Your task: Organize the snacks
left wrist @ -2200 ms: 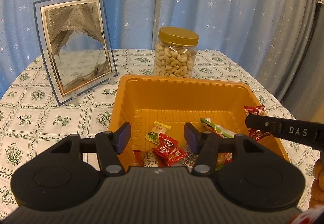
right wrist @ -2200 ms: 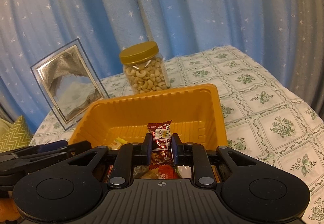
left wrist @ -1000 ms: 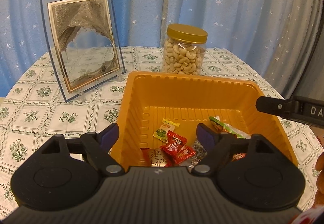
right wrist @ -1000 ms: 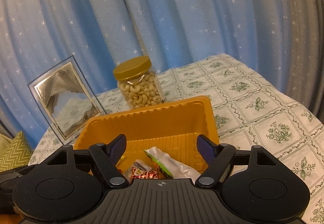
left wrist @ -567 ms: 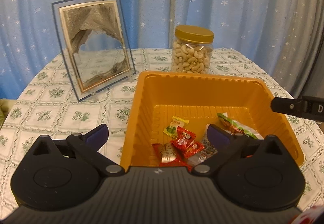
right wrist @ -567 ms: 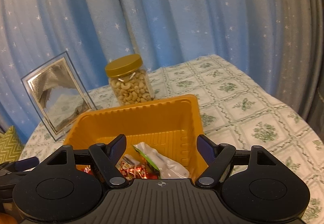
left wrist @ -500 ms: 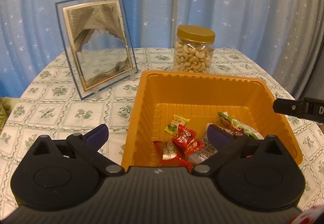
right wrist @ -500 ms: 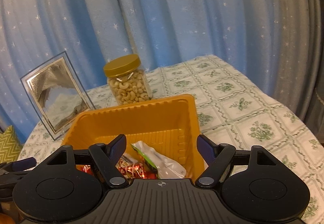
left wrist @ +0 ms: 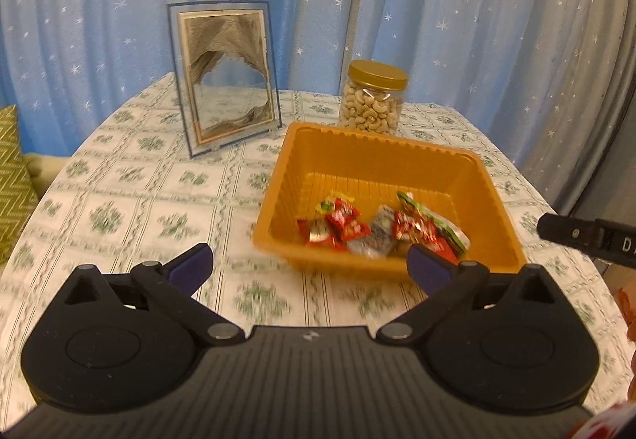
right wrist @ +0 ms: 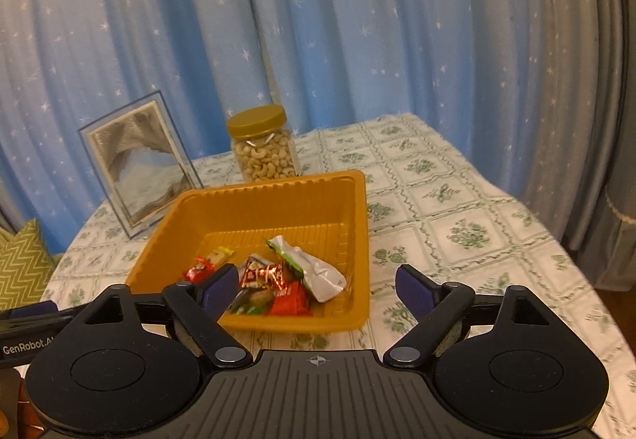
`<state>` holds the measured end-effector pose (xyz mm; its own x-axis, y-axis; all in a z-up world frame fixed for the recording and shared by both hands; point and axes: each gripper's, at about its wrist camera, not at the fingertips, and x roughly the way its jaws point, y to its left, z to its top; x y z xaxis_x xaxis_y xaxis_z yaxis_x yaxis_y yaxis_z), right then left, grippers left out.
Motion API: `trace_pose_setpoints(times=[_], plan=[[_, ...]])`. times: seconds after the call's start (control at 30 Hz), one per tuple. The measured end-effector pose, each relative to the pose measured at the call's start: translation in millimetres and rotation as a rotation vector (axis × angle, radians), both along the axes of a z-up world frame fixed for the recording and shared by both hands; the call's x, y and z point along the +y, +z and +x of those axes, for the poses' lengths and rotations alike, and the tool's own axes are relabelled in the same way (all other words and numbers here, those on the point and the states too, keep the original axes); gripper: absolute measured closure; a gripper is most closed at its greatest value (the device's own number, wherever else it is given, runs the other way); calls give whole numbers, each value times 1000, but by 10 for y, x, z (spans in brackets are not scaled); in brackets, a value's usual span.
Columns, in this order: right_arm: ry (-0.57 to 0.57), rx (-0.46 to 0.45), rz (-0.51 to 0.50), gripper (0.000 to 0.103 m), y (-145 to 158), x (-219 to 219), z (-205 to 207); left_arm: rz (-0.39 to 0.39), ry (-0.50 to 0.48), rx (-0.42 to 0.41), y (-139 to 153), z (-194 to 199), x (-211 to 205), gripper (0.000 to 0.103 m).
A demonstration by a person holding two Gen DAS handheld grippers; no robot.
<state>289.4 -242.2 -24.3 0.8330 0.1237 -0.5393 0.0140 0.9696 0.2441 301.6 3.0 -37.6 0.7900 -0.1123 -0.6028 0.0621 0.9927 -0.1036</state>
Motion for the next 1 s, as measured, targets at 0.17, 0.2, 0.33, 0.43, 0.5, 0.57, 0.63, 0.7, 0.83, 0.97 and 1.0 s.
trace_pose_setpoints(times=[0.17,0.2,0.33,0.43,0.5,0.57,0.63,0.7,0.83,0.97,1.0], plan=[[9,3,-4,17,104,-20,-413,-9,10,43,105,-409,0,0],[8,6,3,17,123,-30,-503,-10,14,46,141,-506,-2,0],[4,9,29,17,207,-72,-868,12,14,20,321,-895,-34,0],[7,13,38,17,291,-96,-1111,21,14,3,471,-1169,-58,0],[14,19,33,17,353,-96,-1239,19,24,-6,557,-1329,-68,0],[20,19,26,16,417,-89,-1375,27,35,-9,626,-1482,-84,0],[24,24,22,16,465,-86,-1496,30,38,-11,681,-1626,-102,0],[29,24,22,16,512,-77,-1616,21,40,-5,715,-1760,-107,0],[40,22,2,16,609,-44,-1851,1,57,-12,792,-2011,-101,0],[50,19,-38,16,727,29,-2069,-16,65,-21,874,-2198,-86,0],[54,15,-42,16,750,37,-2129,-14,67,-21,895,-2231,-83,0]])
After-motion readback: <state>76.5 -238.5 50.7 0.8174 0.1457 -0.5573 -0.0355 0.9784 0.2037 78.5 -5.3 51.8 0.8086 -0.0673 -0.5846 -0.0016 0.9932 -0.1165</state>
